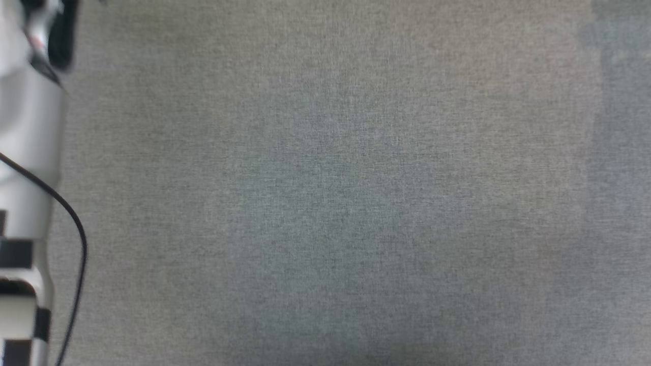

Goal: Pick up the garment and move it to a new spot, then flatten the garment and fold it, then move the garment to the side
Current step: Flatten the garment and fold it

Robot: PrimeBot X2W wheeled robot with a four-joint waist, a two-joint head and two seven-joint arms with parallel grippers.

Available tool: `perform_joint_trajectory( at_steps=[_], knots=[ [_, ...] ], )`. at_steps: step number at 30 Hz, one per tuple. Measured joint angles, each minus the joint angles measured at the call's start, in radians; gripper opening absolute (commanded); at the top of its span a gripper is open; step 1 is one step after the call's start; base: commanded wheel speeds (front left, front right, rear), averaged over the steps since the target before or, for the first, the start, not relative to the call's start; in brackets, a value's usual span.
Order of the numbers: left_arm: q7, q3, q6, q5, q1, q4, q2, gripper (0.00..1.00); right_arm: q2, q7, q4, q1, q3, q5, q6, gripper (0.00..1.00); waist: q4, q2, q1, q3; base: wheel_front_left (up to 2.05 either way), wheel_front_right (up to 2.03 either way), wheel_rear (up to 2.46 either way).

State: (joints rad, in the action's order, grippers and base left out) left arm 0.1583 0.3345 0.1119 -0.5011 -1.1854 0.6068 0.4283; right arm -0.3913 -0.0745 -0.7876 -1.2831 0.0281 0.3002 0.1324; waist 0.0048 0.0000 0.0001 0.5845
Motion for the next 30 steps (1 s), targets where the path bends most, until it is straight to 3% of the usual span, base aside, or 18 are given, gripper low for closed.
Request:
perform_joint_trajectory(
  at_steps=[7, 12, 17, 30],
  knots=[
    [-0.027, 0.016, 0.007, -0.091, 0.259, 0.022, -0.041, 0.00, -0.057, 0.112, 0.014, 0.244, 0.090, 0.132, 0.000, 0.00, 0.009, 0.0000, -0.0001, -0.105, 0.00, 0.00, 0.00],
    [-0.076, 0.018, 0.008, -0.135, 0.386, 0.000, -0.040, 0.00, -0.121, 0.213, 0.051, 0.379, 0.117, 0.222, 0.000, 0.00, 0.016, 0.0000, -0.0002, -0.180, 0.00, 0.00, 0.00],
    [-0.147, 0.038, 0.008, -0.164, 0.496, -0.022, -0.023, 0.00, -0.176, 0.333, 0.089, 0.509, 0.145, 0.281, 0.000, 0.00, 0.028, 0.0000, -0.0002, -0.255, 0.00, 0.00, 0.00],
    [-0.387, 0.077, -0.021, -0.244, 0.777, -0.182, 0.040, 0.00, -0.226, 0.558, 0.219, 0.786, 0.104, 0.381, 0.001, 0.00, 0.053, 0.0000, -0.0002, -0.415, 0.00, 0.00, 0.00]
  ],
)
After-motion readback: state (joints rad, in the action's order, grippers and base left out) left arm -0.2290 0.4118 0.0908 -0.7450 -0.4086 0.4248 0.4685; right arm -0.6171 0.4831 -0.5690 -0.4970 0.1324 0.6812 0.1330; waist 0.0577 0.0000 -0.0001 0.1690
